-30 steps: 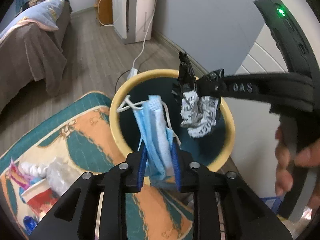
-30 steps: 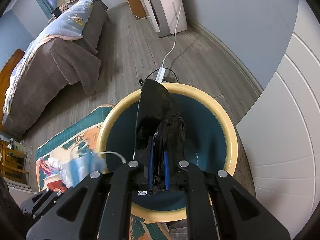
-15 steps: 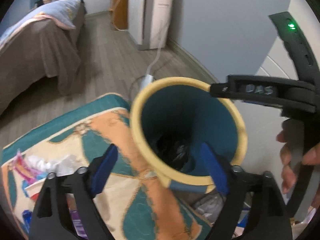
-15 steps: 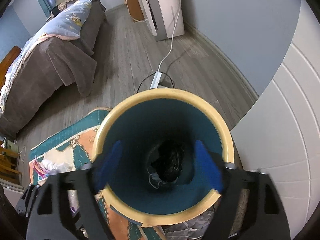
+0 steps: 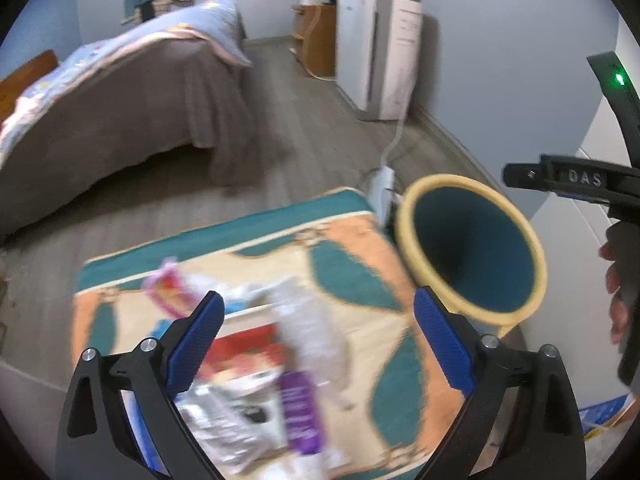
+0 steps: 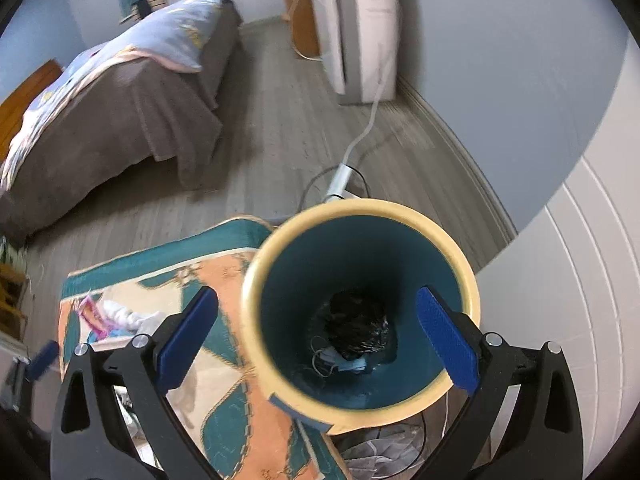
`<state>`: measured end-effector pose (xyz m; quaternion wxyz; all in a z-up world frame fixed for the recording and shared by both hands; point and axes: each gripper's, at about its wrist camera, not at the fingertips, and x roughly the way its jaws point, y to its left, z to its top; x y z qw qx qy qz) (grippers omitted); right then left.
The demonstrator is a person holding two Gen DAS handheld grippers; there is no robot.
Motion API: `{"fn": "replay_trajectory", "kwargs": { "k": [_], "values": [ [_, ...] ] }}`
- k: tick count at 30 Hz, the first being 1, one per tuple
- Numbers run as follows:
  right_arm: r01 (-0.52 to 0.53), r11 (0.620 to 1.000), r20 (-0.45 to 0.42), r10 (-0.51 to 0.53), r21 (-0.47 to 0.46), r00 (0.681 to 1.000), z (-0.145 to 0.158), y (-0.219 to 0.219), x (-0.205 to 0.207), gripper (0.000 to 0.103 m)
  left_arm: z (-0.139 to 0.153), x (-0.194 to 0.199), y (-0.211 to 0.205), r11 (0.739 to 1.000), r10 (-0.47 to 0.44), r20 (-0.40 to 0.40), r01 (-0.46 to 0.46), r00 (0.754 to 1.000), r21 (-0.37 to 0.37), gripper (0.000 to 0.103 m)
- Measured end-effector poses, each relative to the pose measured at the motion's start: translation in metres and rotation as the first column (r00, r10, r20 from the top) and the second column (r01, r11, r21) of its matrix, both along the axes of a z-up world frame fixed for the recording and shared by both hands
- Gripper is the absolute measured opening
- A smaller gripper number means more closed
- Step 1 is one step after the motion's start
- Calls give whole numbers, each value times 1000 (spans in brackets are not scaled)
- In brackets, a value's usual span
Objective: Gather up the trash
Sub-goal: 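Move both tools back over the trash pile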
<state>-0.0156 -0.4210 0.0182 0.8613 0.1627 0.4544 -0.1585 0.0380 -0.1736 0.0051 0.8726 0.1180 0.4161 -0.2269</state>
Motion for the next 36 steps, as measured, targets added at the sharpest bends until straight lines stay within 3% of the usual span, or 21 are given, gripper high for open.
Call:
{"fn": "replay_trajectory", "kwargs": {
  "k": [5, 12, 19, 31, 36],
  "values": [
    [-40, 999, 26, 40, 23, 999, 11, 39, -3, 97, 13, -6, 58, 996, 89, 20, -89, 996, -12, 96],
    [-95, 995, 8, 95, 12, 995, 15, 100, -1, 97, 20, -20, 135, 983, 175, 60, -178, 983, 48, 96],
    [-171, 985, -23, 171, 34, 985, 4, 157, 4, 97, 3, -23, 190, 961, 276, -1, -276, 961, 20, 96],
    [-248, 968, -116, 252, 49, 961, -32, 211, 16, 97, -46, -12, 231, 938, 347, -116, -341, 931, 67, 96],
    [-242, 969, -167, 248, 55, 954, -51, 217, 26, 97, -72, -8, 220, 950, 305, -172, -287, 937, 124, 96]
  ]
}}
